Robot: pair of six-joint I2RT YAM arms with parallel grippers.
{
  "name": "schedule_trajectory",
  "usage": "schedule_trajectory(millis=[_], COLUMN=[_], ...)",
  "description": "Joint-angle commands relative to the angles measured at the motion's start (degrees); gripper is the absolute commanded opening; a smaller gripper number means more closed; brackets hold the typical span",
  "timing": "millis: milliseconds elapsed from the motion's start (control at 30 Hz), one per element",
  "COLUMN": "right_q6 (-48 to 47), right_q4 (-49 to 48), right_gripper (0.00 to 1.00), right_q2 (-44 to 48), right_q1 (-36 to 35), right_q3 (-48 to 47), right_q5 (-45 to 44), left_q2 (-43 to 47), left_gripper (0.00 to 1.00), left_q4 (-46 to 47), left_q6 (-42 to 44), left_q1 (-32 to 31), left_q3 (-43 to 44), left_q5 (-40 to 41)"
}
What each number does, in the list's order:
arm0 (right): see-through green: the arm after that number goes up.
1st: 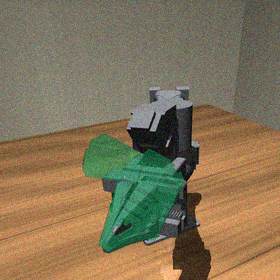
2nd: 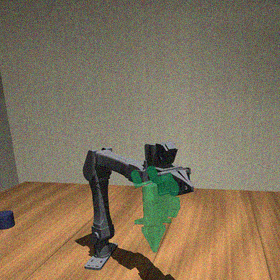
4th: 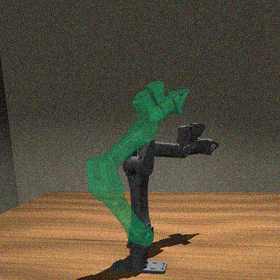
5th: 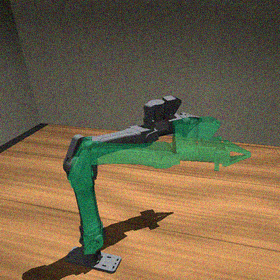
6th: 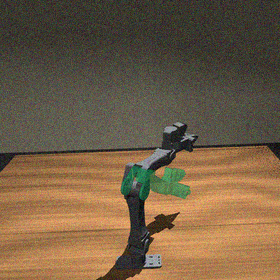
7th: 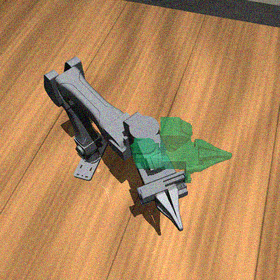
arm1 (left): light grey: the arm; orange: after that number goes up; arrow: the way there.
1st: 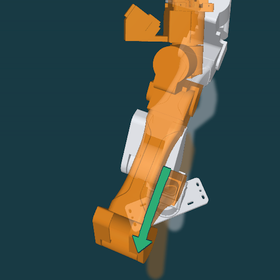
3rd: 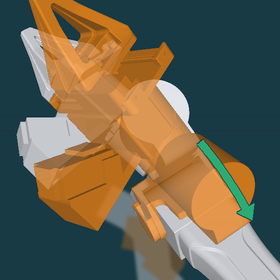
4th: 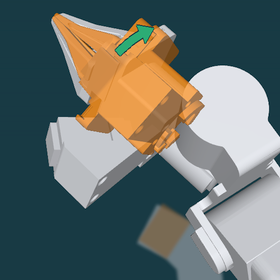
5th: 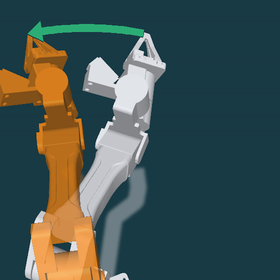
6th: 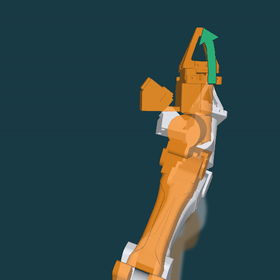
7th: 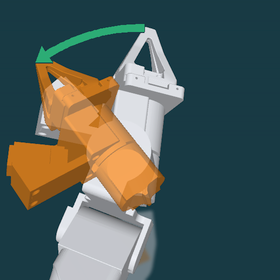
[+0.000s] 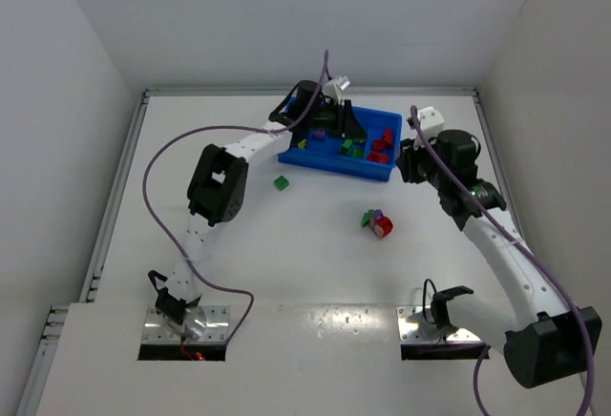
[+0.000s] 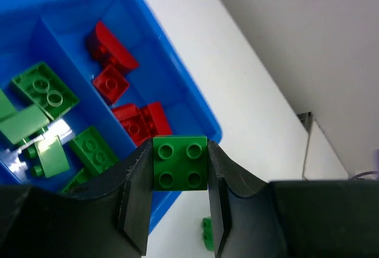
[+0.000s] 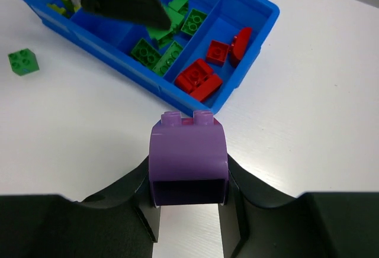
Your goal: Sort the legos into containers by color
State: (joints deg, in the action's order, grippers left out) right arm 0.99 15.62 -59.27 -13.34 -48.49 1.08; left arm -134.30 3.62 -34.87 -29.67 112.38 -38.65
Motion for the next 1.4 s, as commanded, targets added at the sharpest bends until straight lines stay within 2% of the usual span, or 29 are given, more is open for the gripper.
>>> schedule_trajectory(millis=[0,200,233,267,300,400,533,600,700,800,867,900,933,1000,1100,1167,1367], right_q6=[3.3,3.8,3.8,3.8,3.8,5.0,6.1,7.6,9.4,9.4,8.8,8.8,8.8,9.3,9.3,10.9,9.8], right_q4=[0.1,0.8,1.3,1.3,1.3,0.0,-3.6,-5.6,-8.1,-11.6,-12.4,-12.4,-11.5,-10.0,-8.2,-7.0,0.2], right_gripper=[0.0,0.0,0.0,0.0,0.0,0.0,0.0,0.0,0.0,0.0,0.0,0.0,0.0,0.0,0.0,0.0,0.01], right_q2=[-0.3,-0.9,-1.5,-1.6,-2.3,-3.7,-6.8,-9.3,-17.3,-26.2,-31.3,-36.8,-39.8,-45.3,-54.8,-60.1,-68.3], right_q1=[1.6,4.4,4.4,4.4,4.4,4.4,3.9,3.2,2.6,0.2,-1.9,-2.5,-3.0,-3.9,-5.1,-5.1,-7.7], right_q3=[-4.7,-6.4,-7.0,-7.0,-7.0,-7.0,-7.5,-8.6,-12.3,-17.6,-23.8,-26.2,-31.4,-36.2,-46.0,-49.2,-59.8], right_q5=[1.7,5.4,6.3,6.8,7.4,9.2,12.0,16.1,19.6,21.0,21.0,21.0,21.0,20.3,18.1,17.6,10.5], left_q2=[-1.6,-3.7,-3.7,-3.7,-3.7,-3.7,1.5,5.8,12.2,17.9,22.5,23.3,24.7,26.8,32.5,34.7,39.7], left_gripper=[0.19,0.22,0.28,0.39,0.6,0.92,0.95,0.96,0.98,0.99,0.99,0.99,0.99,0.99,0.99,0.99,0.99], left_q4=[-1.8,-3.0,-3.0,-3.0,-3.0,-3.7,-2.1,-1.0,-3.3,-4.8,-6.9,-12.7,-16.1,-23.0,-26.5,-28.4,-31.1], left_q6=[2.1,2.1,2.1,2.6,2.6,3.8,4.8,4.8,4.8,5.3,8.8,11.1,16.0,20.3,27.5,32.2,37.3], left_q1=[-0.3,-0.3,-0.3,-0.3,-0.3,-0.3,0.3,1.8,5.1,10.1,13.8,14.7,16.0,17.2,18.2,18.2,15.2], left_q3=[3.6,4.8,4.8,4.8,5.6,6.1,5.6,5.0,3.6,-2.3,-6.8,-6.8,-7.9,-10.5,-18.7,-21.5,-29.7], left_q5=[3.8,7.0,7.6,7.6,7.6,7.1,7.1,7.7,10.2,11.6,10.5,10.4,10.4,11.1,11.7,11.7,16.0])
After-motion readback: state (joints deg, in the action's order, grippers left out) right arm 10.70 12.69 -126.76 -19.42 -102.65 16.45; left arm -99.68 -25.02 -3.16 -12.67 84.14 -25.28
